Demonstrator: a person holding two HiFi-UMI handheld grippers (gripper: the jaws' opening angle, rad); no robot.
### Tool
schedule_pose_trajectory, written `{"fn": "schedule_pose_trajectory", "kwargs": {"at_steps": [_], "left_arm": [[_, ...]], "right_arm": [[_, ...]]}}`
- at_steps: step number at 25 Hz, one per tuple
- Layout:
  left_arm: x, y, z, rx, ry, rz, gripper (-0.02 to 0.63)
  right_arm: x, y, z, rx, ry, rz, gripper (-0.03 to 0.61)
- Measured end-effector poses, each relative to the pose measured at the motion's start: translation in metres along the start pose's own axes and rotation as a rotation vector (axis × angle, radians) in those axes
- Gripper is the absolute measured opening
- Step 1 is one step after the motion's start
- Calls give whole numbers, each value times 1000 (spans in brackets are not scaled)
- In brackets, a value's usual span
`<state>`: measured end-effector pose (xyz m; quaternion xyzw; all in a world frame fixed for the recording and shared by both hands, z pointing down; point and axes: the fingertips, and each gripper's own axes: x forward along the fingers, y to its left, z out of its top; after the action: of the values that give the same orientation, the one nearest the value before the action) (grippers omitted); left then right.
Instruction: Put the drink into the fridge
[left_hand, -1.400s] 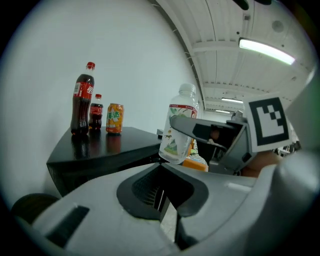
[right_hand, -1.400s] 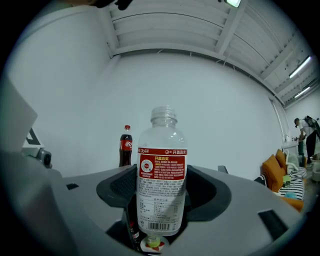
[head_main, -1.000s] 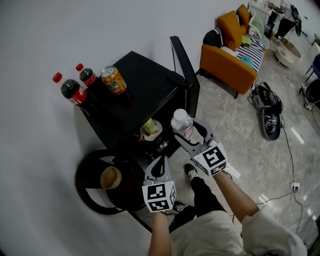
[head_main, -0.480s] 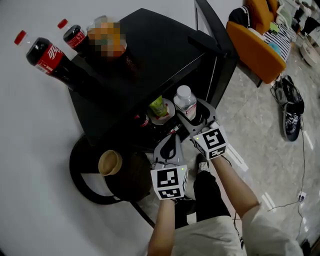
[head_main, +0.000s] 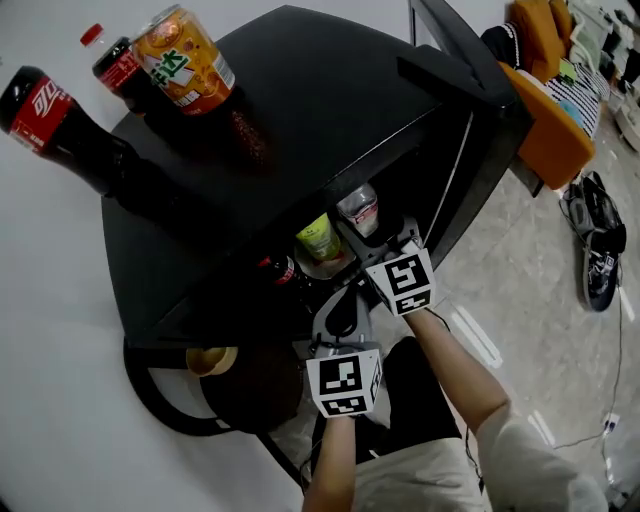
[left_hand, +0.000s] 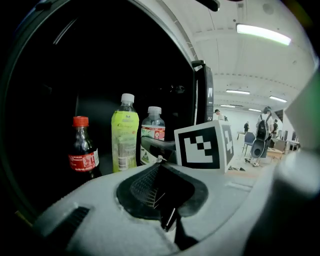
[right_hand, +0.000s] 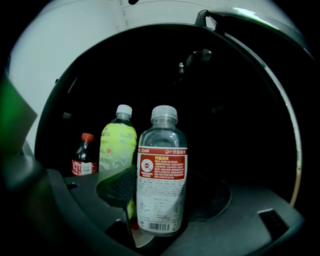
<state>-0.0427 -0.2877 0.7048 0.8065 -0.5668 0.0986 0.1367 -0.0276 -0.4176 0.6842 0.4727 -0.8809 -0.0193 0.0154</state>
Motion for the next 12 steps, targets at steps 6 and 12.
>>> {"fn": "schedule_pose_trajectory", "kwargs": {"at_steps": [6,12], "left_arm": [[5,4,-19,-25,43,30,9],[-7,-5,-14,-58,70,34,8]], "right_arm": [[6,-1,-24,6,0,3,298],[-4,0,-23,24,61,15,298]]}}
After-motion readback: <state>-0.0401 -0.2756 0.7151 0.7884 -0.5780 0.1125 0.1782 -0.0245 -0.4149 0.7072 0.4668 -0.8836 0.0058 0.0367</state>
